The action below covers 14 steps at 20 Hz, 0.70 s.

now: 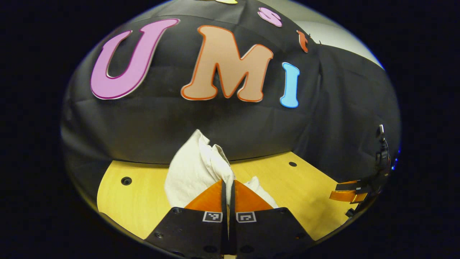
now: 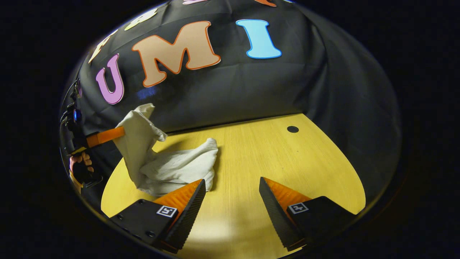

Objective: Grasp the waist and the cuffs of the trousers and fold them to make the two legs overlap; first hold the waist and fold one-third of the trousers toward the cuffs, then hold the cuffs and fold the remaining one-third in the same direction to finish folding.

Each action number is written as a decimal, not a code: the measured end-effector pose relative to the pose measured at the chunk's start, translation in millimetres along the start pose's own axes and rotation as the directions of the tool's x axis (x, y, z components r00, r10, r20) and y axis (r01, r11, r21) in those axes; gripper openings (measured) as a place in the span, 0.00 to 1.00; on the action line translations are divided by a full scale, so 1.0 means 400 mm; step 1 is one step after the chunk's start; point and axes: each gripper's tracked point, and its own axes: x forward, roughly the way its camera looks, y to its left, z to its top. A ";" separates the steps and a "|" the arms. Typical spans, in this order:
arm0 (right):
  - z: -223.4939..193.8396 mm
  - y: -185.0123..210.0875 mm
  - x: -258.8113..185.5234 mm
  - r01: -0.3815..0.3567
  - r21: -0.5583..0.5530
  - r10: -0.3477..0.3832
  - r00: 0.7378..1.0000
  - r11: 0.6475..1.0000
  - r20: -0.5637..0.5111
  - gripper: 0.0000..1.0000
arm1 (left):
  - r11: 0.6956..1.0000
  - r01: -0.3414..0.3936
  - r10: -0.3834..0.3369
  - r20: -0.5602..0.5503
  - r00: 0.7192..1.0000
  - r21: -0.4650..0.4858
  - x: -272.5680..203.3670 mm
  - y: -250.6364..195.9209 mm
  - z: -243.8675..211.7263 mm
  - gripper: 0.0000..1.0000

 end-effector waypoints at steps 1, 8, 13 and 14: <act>0.004 -0.021 0.001 0.004 0.003 -0.004 1.000 1.000 0.001 0.96 | 1.000 0.000 0.000 -0.022 1.000 0.014 0.019 -0.017 -0.025 0.00; 0.011 -0.114 0.002 0.009 0.011 -0.009 1.000 1.000 -0.005 0.96 | 0.999 0.032 -0.027 -0.213 0.977 0.020 0.082 -0.134 -0.269 0.08; 0.012 -0.114 -0.016 -0.022 0.005 0.022 1.000 1.000 -0.003 0.96 | 0.999 0.034 -0.043 -0.266 0.963 -0.038 0.088 -0.193 -0.342 0.58; 0.010 -0.109 -0.021 -0.028 0.000 0.028 1.000 1.000 0.000 0.96 | 0.998 0.028 -0.039 -0.266 0.963 -0.048 0.078 -0.198 -0.348 0.79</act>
